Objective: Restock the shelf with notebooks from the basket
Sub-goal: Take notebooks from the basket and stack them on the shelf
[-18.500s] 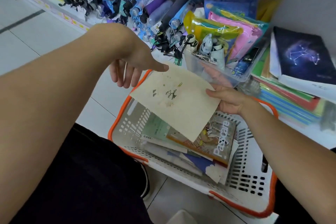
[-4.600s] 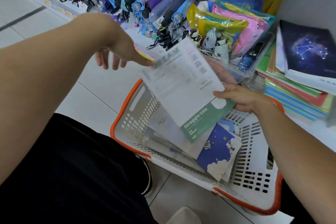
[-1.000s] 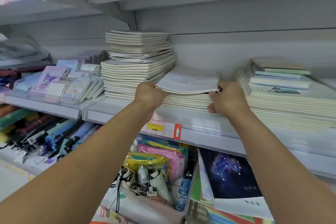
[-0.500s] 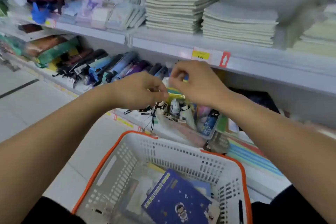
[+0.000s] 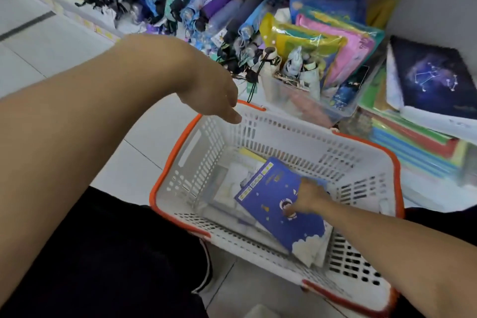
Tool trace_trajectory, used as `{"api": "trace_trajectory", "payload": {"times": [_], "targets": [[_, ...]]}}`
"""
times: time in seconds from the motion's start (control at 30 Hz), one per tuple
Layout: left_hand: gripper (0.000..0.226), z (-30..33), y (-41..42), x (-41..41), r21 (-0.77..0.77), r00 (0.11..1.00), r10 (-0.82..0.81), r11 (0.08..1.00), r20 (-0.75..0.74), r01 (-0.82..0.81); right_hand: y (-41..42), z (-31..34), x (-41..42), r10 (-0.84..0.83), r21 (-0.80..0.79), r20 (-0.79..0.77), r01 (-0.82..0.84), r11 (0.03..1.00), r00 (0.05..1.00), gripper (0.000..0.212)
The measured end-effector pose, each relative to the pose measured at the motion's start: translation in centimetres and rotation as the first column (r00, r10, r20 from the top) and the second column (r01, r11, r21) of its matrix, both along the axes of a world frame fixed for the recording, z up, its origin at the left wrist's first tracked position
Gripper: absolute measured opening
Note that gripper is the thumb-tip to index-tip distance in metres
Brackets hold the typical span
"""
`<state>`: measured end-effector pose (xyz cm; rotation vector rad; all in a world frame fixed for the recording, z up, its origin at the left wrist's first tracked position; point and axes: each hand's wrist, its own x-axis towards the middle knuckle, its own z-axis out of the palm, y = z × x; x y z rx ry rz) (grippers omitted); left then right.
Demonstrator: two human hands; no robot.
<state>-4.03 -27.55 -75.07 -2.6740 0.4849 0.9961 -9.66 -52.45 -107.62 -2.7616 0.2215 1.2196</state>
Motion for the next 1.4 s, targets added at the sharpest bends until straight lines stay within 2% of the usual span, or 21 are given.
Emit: {"api": "trace_trajectory", "payload": {"times": [0.07, 0.23, 0.43, 0.5, 0.57, 0.67, 0.7, 0.73, 0.8, 0.83, 0.9, 0.93, 1.0, 1.07, 1.13, 1.17, 1.23, 1.3, 1.33, 1.37, 1.4], "targets": [[0.057, 0.0, 0.5, 0.1, -0.022, 0.999, 0.01, 1.0, -0.032, -0.011, -0.1, -0.9, -0.2, -0.009, -0.022, 0.075, 0.01, 1.0, 0.997, 0.126], [0.052, 0.1, 0.8, 0.5, -0.122, 0.998, 0.059, 0.991, -0.021, -0.061, -0.3, -1.2, -0.2, -0.061, -0.003, 0.189, 0.063, 0.998, 0.98, 0.097], [0.05, -0.3, 0.7, 0.6, -0.162, 0.993, 0.102, 0.981, -0.059, -0.11, -1.2, -1.3, -0.3, -0.127, -0.013, 0.149, 0.13, 0.991, 0.981, 0.116], [0.049, -0.2, 0.8, 0.7, -0.171, 0.991, 0.119, 0.977, -0.065, -0.129, -1.6, -1.4, 0.1, -0.135, 0.016, 0.182, 0.135, 0.991, 0.974, 0.091], [0.047, -0.2, 1.0, 1.0, -0.181, 0.989, 0.134, 0.973, -0.062, -0.143, -1.7, -1.2, 0.8, -0.193, 0.174, 0.226, 0.155, 0.972, 0.955, 0.049], [0.046, -0.5, 1.3, 1.5, -0.186, 0.983, 0.163, 0.967, -0.08, -0.175, -1.3, 0.1, 2.7, -0.121, 0.448, 0.101, 0.063, 0.892, 0.988, 0.03], [0.048, -0.7, 1.5, 1.7, -0.184, 0.981, 0.172, 0.965, -0.094, -0.187, -1.0, 1.0, 3.3, -0.095, 0.54, 0.035, 0.061, 0.84, 0.995, 0.012], [0.05, -0.8, 1.7, 2.0, -0.176, 0.977, 0.184, 0.964, -0.11, -0.201, -0.7, 2.2, 4.0, -0.104, 0.62, -0.033, 0.102, 0.778, 0.994, 0.014], [0.058, -0.9, 2.4, 2.6, -0.149, 0.966, 0.23, 0.958, -0.117, -0.246, 0.0, 4.9, 5.4, -0.234, 0.753, -0.123, 0.245, 0.611, 0.964, 0.038], [0.069, -0.9, 2.8, 2.9, -0.129, 0.958, 0.268, 0.951, -0.106, -0.281, 0.3, 6.4, 6.1, -0.312, 0.813, -0.16, 0.304, 0.496, 0.936, 0.04], [0.103, -0.5, 3.9, 3.2, -0.1, 0.923, 0.379, 0.917, -0.072, -0.385, 0.7, 9.1, 7.4, -0.408, 0.909, -0.274, 0.374, 0.187, 0.871, 0.04], [0.118, -0.4, 4.5, 3.3, -0.105, 0.894, 0.444, 0.888, -0.063, -0.448, 1.0, 10.5, 8.0, -0.448, 0.927, -0.314, 0.372, 0.045, 0.837, 0.04], [0.135, -0.4, 5.5, 3.2, -0.148, 0.825, 0.559, 0.811, -0.085, -0.565, 1.8, 13.2, 9.1, -0.5, 0.943, -0.333, 0.292, -0.162, 0.799, 0.035], [0.132, -0.5, 6.0, 2.8, -0.226, 0.772, 0.608, 0.738, -0.186, -0.636, 3.0, 15.2, 9.8, -0.488, 0.914, -0.379, 0.237, -0.329, 0.786, 0.028], [0.103, -0.9, 5.8, 2.2, -0.34, 0.75, 0.564, 0.669, -0.346, -0.661, 4.6, 16.4, 10.1, -0.474, 0.887, -0.401, 0.203, -0.415, 0.784, 0.026], [0.079, -1.0, 5.4, 1.8, -0.414, 0.753, 0.518, 0.631, -0.405, -0.656, 5.5, 16.6, 10.2, -0.462, 0.878, -0.405, 0.195, -0.437, 0.789, 0.026], [0.037, -1.3, 4.7, 1.8, -0.566, 0.76, 0.508, 0.513, -0.406, -0.645, 6.8, 15.8, 10.2, -0.425, 0.88, -0.405, 0.218, -0.423, 0.81, 0.025], [0.02, -1.3, 4.3, 2.4, -0.637, 0.743, 0.594, 0.452, -0.308, -0.625, 7.2, 13.4, 9.4, -0.388, 0.885, -0.456, 0.362, -0.293, 0.801, 0.031], [0.016, -1.1, 4.1, 2.6, -0.627, 0.742, 0.629, 0.487, -0.231, -0.608, 7.0, 11.6, 8.8, -0.395, 0.893, -0.442, 0.435, -0.112, 0.805, 0.038], [0.012, -1.0, 4.0, 2.8, -0.594, 0.747, 0.648, 0.546, -0.147, -0.59, 6.5, 9.6, 7.9, -0.394, 0.878, -0.347, 0.443, 0.183, 0.851, 0.045], [0.012, -0.9, 3.9, 2.9, -0.553, 0.751, 0.657, 0.603, -0.064, -0.575, 5.6, 7.1, 6.9, -0.333, 0.769, -0.197, 0.356, 0.53, 0.922, 0.052]]}}
